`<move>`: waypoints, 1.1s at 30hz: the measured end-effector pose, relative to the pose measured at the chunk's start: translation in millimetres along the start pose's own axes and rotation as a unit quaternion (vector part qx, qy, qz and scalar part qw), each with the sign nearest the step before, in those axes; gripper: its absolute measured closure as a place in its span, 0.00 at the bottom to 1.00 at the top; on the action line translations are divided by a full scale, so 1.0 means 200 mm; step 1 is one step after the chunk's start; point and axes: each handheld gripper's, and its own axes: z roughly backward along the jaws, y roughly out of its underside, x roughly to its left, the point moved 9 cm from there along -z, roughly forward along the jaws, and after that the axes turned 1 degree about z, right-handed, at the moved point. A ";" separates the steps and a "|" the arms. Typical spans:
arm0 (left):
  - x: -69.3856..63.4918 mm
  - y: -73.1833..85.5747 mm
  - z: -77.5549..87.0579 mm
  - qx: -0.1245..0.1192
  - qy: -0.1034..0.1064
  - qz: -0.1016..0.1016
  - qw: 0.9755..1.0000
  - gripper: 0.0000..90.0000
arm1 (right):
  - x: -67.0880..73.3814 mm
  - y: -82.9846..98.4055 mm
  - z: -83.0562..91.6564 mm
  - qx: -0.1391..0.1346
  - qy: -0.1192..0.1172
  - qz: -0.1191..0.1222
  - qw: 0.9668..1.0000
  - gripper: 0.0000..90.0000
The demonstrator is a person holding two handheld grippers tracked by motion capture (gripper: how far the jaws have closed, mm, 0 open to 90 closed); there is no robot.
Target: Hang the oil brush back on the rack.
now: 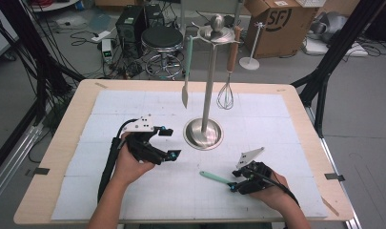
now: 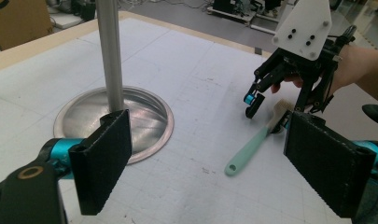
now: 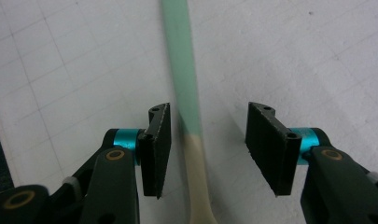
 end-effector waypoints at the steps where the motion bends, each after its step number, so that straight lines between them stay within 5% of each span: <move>1: 0.00 0.00 0.00 -0.001 0.001 0.000 1.000 0.18 | 0.00 0.00 0.00 0.005 0.003 0.003 1.000 0.56; 5: 0.00 0.00 0.00 0.000 0.001 -0.001 1.000 0.18 | 0.01 -0.01 -0.01 0.019 0.013 0.016 1.000 0.59; 13: 0.00 0.00 0.00 0.001 -0.002 0.001 1.000 0.18 | 0.06 -0.01 0.00 0.029 -0.005 0.041 0.999 0.89; 17: 0.01 0.00 0.00 0.001 -0.002 0.001 1.000 0.18 | 0.07 -0.01 0.01 0.035 -0.008 0.045 0.998 0.89; 21: 0.01 0.00 0.00 0.000 -0.001 0.003 1.000 0.18 | 0.07 0.00 0.01 0.041 -0.011 0.038 0.998 0.75; 33: 0.01 0.01 -0.01 0.005 -0.003 0.003 1.000 0.18 | 0.07 -0.01 0.01 0.060 0.004 0.059 0.996 0.85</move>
